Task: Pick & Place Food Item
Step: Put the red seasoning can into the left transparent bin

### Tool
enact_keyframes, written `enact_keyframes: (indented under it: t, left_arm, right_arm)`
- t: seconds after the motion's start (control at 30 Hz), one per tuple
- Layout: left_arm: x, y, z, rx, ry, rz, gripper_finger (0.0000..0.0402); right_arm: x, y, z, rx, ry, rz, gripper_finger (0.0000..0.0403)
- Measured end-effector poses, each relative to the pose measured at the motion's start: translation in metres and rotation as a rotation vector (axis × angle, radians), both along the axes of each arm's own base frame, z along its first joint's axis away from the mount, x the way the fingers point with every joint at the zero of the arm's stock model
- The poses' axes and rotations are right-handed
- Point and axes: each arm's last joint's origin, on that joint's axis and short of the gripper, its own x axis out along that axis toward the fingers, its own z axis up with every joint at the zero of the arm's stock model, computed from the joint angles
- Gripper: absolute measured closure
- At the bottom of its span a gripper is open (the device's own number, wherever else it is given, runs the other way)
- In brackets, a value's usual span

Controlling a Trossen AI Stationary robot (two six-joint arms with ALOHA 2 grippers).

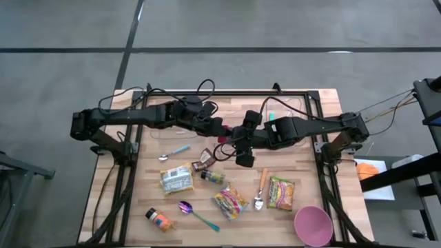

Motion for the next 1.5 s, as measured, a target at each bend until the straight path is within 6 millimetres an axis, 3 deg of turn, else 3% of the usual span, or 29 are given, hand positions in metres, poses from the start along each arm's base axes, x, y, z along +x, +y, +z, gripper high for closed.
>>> enact_keyframes:
  t: [0.13,0.2,0.5,0.63,0.77,0.93,1.03,1.2,1.5]
  left_arm:
    - [-0.001,0.000,-0.005,0.005,0.041,0.004,0.0185]
    - [-0.002,0.001,-0.006,0.012,0.063,-0.001,0.0185]
    - [-0.014,0.008,0.005,0.041,0.043,-0.011,0.0185]
    - [-0.041,0.022,0.014,0.073,0.117,0.025,0.0185]
    - [-0.084,0.037,0.025,0.128,0.235,0.112,0.0185]
    - [-0.137,0.050,0.025,0.185,0.465,0.224,0.0185]
    - [-0.154,0.056,0.020,0.207,0.589,0.251,0.0185]
    - [-0.157,0.062,0.006,0.233,0.745,0.240,0.0185]
    - [-0.159,0.076,-0.061,0.130,0.975,0.212,0.0185]
  right_arm:
    - [0.000,0.000,0.003,0.007,-0.024,-0.005,0.0027]
    - [0.000,0.000,0.003,0.009,-0.029,-0.006,0.0015]
    - [0.000,0.000,0.002,0.011,-0.023,-0.011,0.0059]
    - [-0.006,-0.001,0.004,0.023,-0.011,-0.033,0.0082]
    - [-0.014,-0.002,0.008,0.051,-0.004,-0.076,0.0103]
    - [-0.031,-0.008,0.020,0.156,-0.069,-0.219,0.0128]
    - [-0.044,-0.016,0.034,0.228,-0.131,-0.272,0.0143]
    - [-0.076,-0.028,0.062,0.263,-0.273,-0.286,0.0164]
    - [-0.126,-0.041,0.076,0.305,-0.411,-0.333,0.0177]
